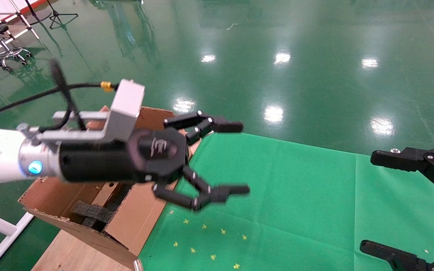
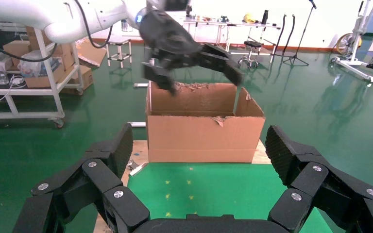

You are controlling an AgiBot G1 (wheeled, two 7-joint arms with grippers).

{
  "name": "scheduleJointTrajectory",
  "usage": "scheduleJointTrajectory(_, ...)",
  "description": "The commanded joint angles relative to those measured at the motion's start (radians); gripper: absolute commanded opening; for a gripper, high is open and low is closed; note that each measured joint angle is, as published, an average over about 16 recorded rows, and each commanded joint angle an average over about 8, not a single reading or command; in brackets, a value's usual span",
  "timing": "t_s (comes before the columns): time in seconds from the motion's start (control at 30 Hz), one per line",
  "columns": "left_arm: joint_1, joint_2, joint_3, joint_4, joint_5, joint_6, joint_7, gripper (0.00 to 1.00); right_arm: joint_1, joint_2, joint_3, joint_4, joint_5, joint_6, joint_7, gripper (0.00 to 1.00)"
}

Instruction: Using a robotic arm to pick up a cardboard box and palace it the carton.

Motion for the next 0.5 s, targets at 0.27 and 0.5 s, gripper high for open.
scheduleJointTrajectory(0.27, 0.074, -0.009, -0.038, -0.097, -0.09, 0.037, 0.022, 1.0, 0.0, 0.0, 0.0, 0.0, 0.0, 0.0, 0.0, 1.0)
scheduleJointTrajectory(0.5, 0.071, -0.01, -0.037, -0.091, -0.087, 0.035, 0.021, 1.0, 0.0, 0.0, 0.0, 0.0, 0.001, 0.001, 0.0, 1.0)
